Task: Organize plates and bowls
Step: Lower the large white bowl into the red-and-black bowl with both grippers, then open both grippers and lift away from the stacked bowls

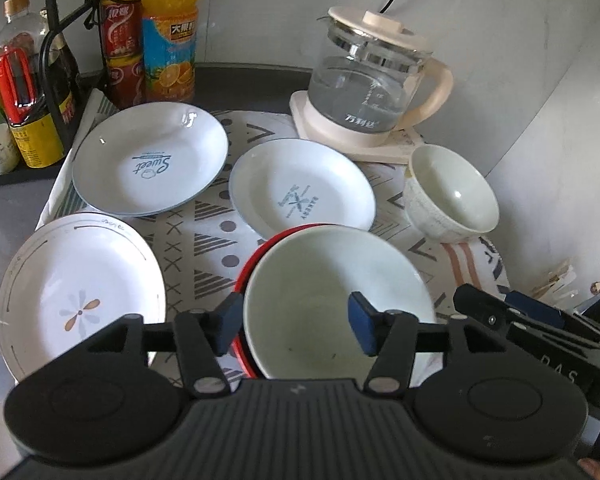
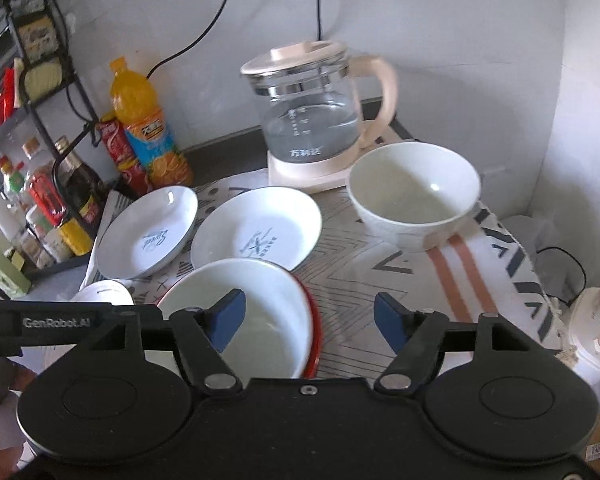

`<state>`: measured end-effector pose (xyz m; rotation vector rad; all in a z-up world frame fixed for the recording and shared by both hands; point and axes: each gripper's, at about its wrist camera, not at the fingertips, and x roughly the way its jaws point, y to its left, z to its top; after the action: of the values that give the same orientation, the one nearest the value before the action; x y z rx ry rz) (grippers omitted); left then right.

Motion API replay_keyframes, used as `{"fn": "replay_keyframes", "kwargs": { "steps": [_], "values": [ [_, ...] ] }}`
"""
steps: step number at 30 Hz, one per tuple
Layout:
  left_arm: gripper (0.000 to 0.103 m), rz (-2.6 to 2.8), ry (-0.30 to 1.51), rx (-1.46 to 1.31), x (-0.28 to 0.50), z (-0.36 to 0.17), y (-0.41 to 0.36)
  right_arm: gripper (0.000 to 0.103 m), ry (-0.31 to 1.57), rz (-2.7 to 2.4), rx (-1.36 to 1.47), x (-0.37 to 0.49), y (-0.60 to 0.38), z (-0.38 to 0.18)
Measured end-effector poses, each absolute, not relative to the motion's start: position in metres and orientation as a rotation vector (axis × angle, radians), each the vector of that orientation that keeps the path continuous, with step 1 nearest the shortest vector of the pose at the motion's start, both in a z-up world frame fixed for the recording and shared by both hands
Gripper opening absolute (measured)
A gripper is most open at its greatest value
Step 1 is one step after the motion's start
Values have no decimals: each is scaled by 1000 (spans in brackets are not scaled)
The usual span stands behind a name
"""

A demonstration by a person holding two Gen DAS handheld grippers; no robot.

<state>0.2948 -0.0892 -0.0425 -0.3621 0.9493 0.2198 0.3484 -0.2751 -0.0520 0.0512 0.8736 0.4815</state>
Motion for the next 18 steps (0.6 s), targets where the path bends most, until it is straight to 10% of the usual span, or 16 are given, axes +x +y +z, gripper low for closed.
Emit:
{"fn": "replay_keyframes", "kwargs": {
  "steps": [4,18],
  "values": [
    [67,228,937,-358,297,-35,-97,88,836,465,51,346,-287,-45],
    [77,162,922,-301,323,-15,-118,94,811,372,154,353,-325,-35]
  ]
}}
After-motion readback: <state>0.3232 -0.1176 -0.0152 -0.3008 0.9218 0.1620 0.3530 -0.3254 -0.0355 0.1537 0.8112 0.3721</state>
